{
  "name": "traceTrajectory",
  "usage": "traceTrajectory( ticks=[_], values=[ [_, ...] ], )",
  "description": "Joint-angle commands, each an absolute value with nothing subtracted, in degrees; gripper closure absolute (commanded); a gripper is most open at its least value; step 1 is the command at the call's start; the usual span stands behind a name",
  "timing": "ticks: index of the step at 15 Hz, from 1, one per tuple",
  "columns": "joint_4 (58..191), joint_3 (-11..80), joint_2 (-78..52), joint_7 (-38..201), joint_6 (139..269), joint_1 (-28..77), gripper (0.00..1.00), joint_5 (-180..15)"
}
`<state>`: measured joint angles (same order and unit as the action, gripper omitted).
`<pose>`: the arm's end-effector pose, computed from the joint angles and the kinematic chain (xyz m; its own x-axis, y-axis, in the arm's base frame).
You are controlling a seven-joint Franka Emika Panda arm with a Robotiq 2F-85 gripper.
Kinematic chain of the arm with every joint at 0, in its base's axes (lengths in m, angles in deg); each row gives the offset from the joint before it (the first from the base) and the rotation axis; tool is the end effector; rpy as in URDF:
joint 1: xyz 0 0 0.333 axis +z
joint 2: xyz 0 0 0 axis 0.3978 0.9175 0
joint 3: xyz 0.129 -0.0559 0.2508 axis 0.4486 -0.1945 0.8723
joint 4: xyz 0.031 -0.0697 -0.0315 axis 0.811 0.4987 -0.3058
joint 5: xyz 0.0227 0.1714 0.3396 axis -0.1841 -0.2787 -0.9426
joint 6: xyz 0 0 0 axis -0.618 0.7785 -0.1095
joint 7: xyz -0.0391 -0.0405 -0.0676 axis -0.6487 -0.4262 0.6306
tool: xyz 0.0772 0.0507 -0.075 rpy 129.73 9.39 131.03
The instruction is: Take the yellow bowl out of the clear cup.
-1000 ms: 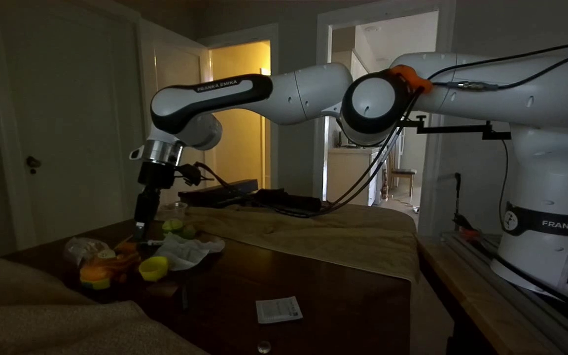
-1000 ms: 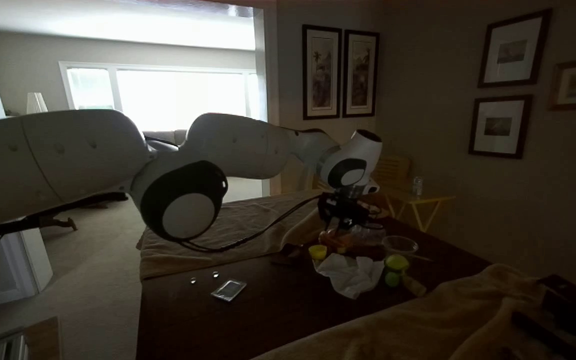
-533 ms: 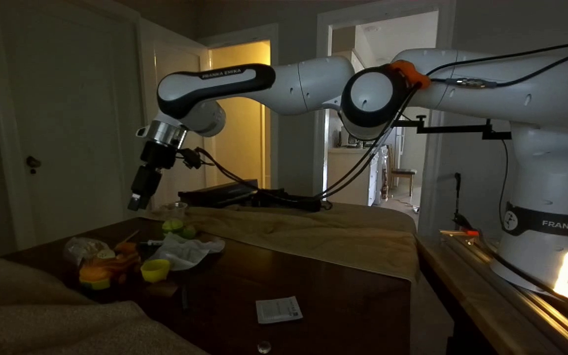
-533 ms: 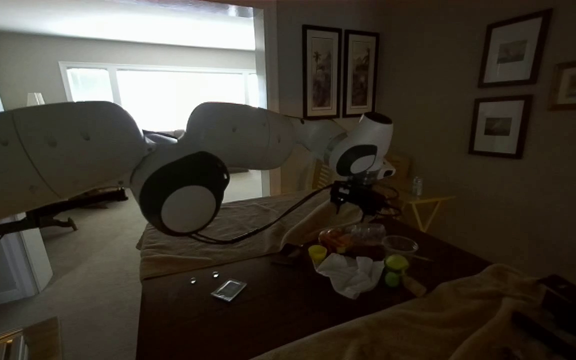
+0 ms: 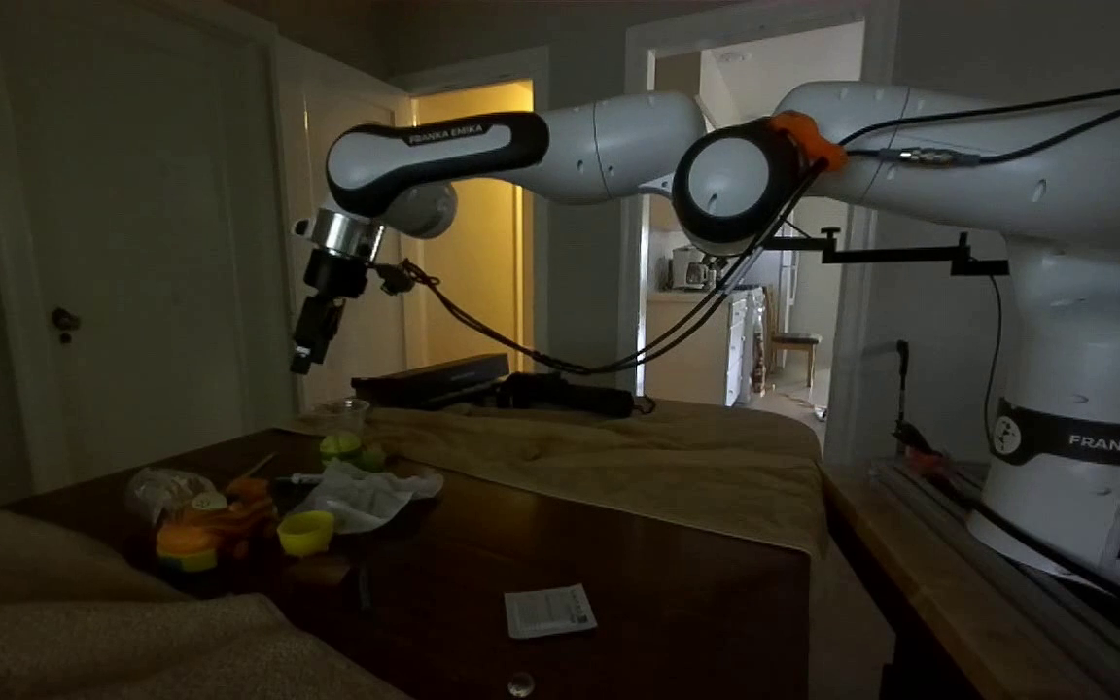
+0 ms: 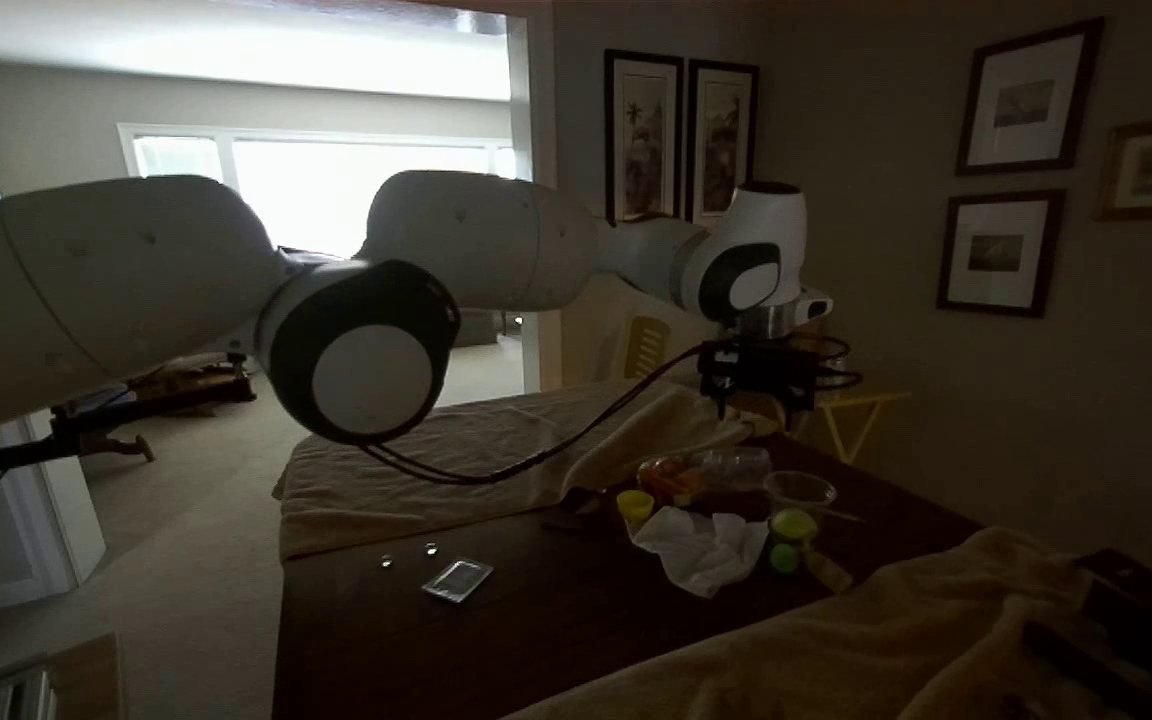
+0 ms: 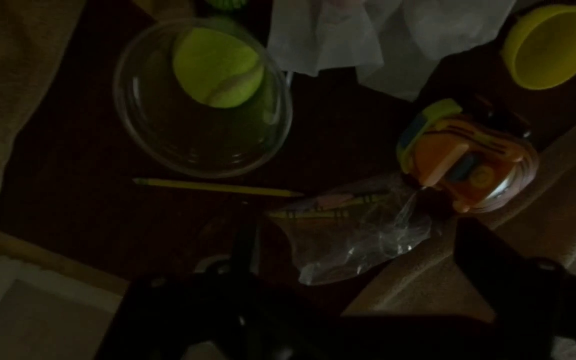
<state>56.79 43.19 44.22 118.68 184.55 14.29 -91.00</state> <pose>0.7921 -0.0984 0.2751 0.8706 0.3634 0.3316 0.3816 -0.9242 0.0109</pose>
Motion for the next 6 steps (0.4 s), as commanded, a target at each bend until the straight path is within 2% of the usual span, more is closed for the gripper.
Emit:
traceTrajectory(
  ticks=[1, 6],
  values=[
    [57.0, 41.1, 43.0, 116.1, 184.6, 14.5, 0.0, -88.2],
    [57.2, 39.7, 42.8, 113.8, 184.7, 14.6, 0.0, -87.0]
  ],
)
